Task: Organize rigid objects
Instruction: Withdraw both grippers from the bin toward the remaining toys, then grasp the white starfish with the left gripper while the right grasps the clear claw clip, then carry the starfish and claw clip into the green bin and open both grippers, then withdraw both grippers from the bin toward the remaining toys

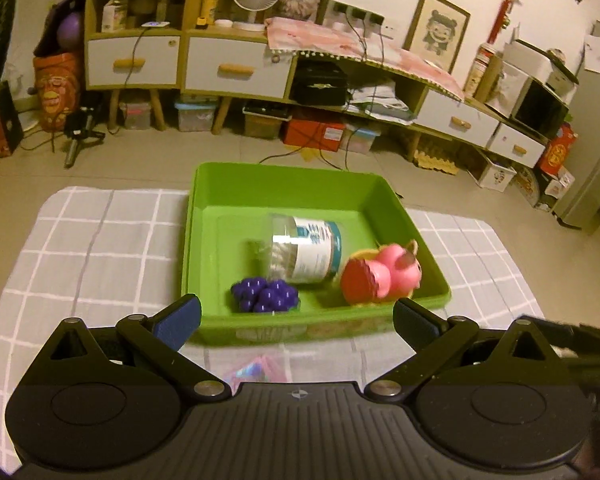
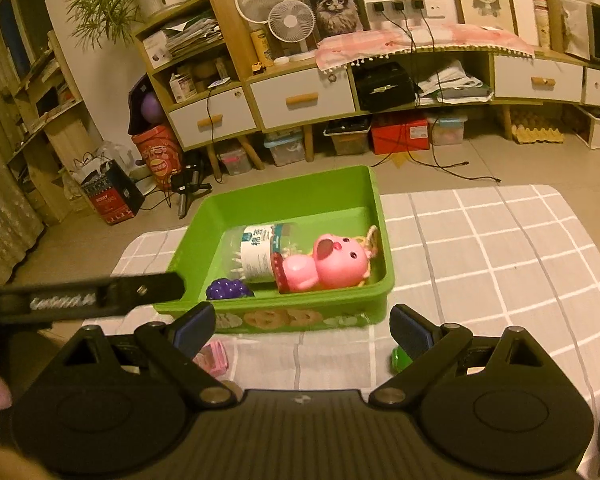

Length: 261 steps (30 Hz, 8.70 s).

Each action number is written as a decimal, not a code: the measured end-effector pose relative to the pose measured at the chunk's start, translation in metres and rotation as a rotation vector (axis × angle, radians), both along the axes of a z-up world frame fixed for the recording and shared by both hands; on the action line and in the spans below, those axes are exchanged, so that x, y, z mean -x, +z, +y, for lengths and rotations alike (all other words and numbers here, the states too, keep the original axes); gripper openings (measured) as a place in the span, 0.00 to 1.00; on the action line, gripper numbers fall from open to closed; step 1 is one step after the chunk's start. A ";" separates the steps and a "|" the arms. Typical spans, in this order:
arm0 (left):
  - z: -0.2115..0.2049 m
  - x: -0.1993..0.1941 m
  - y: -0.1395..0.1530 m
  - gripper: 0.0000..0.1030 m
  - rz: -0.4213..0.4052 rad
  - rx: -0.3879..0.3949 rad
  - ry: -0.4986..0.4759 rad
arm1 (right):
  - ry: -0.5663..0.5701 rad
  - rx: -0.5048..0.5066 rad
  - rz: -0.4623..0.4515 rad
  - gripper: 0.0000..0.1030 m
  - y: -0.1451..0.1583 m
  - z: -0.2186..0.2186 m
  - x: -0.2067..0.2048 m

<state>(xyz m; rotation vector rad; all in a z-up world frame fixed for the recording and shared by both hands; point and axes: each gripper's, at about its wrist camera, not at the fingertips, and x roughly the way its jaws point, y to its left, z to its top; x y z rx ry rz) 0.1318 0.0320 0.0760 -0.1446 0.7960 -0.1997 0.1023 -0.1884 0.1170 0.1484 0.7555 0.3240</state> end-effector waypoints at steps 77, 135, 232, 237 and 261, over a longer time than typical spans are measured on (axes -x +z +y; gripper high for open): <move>0.024 0.074 -0.100 0.69 0.101 -0.095 -0.318 | 0.649 0.276 0.027 0.38 -0.068 0.022 0.089; 0.035 0.071 -0.088 0.50 0.067 -0.036 -0.265 | 0.621 0.200 0.077 0.51 -0.063 0.014 0.077; -0.020 -0.081 -0.049 0.84 -0.009 -0.458 -0.113 | -0.012 0.087 -0.007 0.48 -0.031 0.041 -0.148; -0.019 -0.072 -0.041 0.84 -0.016 -0.447 -0.099 | -0.026 0.076 -0.026 0.53 -0.017 0.035 -0.135; -0.005 0.009 -0.011 0.90 -0.068 -0.319 -0.099 | -0.064 0.047 -0.055 0.60 0.019 0.003 -0.041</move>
